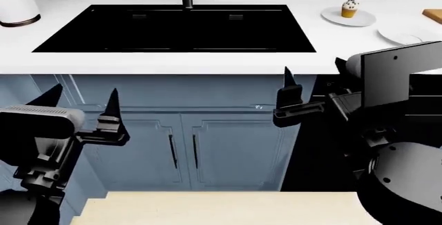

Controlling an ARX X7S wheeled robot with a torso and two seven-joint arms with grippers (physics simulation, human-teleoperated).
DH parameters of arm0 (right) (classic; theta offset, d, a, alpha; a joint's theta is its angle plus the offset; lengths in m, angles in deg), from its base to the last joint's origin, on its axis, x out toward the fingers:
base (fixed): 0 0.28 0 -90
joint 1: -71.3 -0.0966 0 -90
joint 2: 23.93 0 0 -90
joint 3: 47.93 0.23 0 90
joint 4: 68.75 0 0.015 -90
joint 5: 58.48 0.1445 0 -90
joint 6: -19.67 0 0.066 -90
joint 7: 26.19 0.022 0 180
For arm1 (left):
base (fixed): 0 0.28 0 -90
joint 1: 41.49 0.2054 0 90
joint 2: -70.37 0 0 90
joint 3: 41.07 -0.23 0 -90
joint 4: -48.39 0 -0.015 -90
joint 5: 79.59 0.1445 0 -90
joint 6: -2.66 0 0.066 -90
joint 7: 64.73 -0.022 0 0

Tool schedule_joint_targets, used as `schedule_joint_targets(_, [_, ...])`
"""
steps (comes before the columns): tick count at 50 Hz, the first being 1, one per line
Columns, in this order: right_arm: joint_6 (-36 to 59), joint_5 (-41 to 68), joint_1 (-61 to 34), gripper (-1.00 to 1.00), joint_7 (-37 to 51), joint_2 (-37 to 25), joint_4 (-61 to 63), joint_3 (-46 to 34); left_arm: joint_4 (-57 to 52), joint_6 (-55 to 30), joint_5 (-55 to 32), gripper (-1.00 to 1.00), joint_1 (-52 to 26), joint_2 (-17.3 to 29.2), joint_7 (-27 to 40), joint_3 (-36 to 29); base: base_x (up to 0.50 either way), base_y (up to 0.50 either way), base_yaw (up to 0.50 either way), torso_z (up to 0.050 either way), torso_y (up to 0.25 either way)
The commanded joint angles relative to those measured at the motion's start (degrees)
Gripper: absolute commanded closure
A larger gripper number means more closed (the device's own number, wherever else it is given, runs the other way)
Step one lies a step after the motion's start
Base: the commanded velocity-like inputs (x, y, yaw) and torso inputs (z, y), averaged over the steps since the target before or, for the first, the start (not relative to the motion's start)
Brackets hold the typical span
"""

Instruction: From the different types of pastries on the counter, select a croissant and place it on the cutting board. Then retrieve a jar of jam from the cabinet and place it alongside the croissant on the cutting board.

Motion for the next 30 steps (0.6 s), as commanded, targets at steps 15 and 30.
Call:
schedule_joint_targets(15, [11.1,7.6,-22.9,-1.00,-0.3,5.0,-10.4,-2.9,1.9,-3.6,-2.8,-1.00,-7.8,-0.1,1.9,1.1,0.00,0.00,0.00,0.050,0.000])
schedule_joint_targets(30, [19.0,0.8,-49.5,-1.00,-11.1,15.5,-33.8,-10.4,2.1,-5.5,-4.2,-1.00,-10.2,0.6,2.4,1.9,0.00,0.00,0.00,0.003,0.000])
